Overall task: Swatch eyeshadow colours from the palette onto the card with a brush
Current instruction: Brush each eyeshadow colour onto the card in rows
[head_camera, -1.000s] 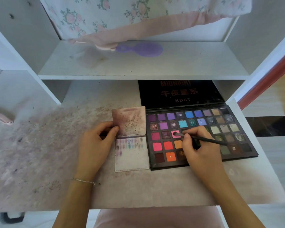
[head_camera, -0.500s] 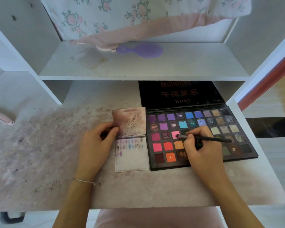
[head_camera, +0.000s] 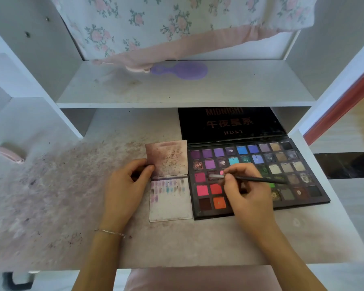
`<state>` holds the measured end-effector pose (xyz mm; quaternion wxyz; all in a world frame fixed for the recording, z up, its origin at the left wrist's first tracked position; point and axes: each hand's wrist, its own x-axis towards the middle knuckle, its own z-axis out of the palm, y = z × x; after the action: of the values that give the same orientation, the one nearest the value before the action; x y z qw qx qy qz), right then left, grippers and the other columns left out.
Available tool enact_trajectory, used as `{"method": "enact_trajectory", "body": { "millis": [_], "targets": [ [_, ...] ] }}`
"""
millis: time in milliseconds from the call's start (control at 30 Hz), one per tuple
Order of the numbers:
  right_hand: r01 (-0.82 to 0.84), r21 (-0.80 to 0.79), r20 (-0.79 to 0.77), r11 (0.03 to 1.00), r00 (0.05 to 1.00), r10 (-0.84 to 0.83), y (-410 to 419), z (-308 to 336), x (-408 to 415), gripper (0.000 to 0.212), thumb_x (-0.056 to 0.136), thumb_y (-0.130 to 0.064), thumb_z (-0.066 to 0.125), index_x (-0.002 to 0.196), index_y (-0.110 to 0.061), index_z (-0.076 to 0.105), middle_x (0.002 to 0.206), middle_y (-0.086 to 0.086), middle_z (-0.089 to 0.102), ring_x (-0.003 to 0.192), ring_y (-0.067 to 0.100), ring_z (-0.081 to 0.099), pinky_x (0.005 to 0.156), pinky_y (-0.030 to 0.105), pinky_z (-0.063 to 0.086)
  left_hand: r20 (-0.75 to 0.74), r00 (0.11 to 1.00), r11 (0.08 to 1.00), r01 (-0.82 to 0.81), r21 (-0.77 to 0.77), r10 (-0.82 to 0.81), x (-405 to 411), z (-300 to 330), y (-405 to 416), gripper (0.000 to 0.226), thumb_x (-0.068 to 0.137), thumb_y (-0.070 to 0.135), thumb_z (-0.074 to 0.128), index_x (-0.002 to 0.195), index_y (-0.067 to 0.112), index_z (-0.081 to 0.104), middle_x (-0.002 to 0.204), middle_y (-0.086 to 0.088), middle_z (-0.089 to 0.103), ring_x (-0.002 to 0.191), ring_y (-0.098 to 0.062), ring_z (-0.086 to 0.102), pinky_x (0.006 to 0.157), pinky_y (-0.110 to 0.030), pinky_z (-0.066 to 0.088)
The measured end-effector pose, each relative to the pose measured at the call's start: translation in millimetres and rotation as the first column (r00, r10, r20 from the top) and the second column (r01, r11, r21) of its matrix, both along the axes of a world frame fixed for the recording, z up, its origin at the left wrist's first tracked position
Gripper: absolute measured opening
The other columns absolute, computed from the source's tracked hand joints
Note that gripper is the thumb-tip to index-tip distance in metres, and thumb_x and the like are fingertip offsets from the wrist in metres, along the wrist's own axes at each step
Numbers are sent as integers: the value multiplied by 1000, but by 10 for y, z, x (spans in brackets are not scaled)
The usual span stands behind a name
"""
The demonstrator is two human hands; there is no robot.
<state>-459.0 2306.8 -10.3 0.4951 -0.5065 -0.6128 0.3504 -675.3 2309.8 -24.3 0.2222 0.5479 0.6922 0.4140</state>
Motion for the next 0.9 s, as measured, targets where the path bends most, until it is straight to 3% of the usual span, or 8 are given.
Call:
{"method": "enact_trajectory", "body": {
  "millis": [100, 267, 367, 433, 700, 900],
  "targets": [
    [-95, -108, 9, 990, 995, 97, -13, -12, -159, 22, 85, -11, 58, 78, -31, 54, 71, -2, 62, 63, 9, 59, 54, 20, 48, 0, 1000, 1000, 9, -1, -9, -5, -2, -3, 13, 85, 16, 60, 92, 24, 68, 78, 17, 64, 75, 4, 59, 67, -8, 43],
    [-224, -104, 40, 969, 973, 229, -83, 19, -415, 17, 85, -17, 57, 79, -33, 55, 79, -10, 62, 68, 7, 59, 59, 18, 49, -14, 1000, 1000, 21, 6, -21, -3, -4, 6, 13, 85, 17, 60, 94, 23, 68, 78, 18, 64, 75, 4, 60, 68, -6, 45],
    [-260, -123, 59, 958, 961, 269, -122, 26, -519, 13, 81, -23, 52, 78, -35, 53, 79, -10, 62, 68, 15, 60, 62, 35, 51, -15, 1000, 1000, 25, 16, -25, -5, -3, 7, 14, 85, 17, 60, 96, 22, 69, 79, 16, 64, 76, 4, 60, 70, -9, 47],
    [-258, -124, 80, 958, 960, 269, -127, 19, -540, 22, 82, -17, 55, 77, -37, 51, 75, -8, 62, 69, 16, 59, 64, 40, 49, -20, 999, 999, 26, 23, -26, -3, 7, 1, 15, 85, 17, 61, 96, 24, 68, 77, 21, 61, 74, 7, 58, 70, -8, 47],
    [-277, -139, 145, 951, 944, 296, -128, -4, -526, 29, 84, -10, 58, 75, -36, 49, 75, -6, 62, 74, 9, 57, 66, 29, 48, -11, 1000, 1000, 17, 14, -17, 2, 3, 6, 15, 85, 18, 60, 96, 21, 69, 77, 22, 61, 74, 7, 59, 68, -10, 48],
    [-285, -145, 232, 948, 921, 313, -126, -44, -548, 15, 84, -14, 57, 80, -28, 52, 75, -12, 57, 72, 6, 53, 63, 20, 44, -16, 1000, 1000, 9, 17, -9, 5, 10, -2, 15, 85, 18, 60, 97, 22, 69, 76, 21, 61, 74, 3, 60, 71, -19, 50]
  ]
}}
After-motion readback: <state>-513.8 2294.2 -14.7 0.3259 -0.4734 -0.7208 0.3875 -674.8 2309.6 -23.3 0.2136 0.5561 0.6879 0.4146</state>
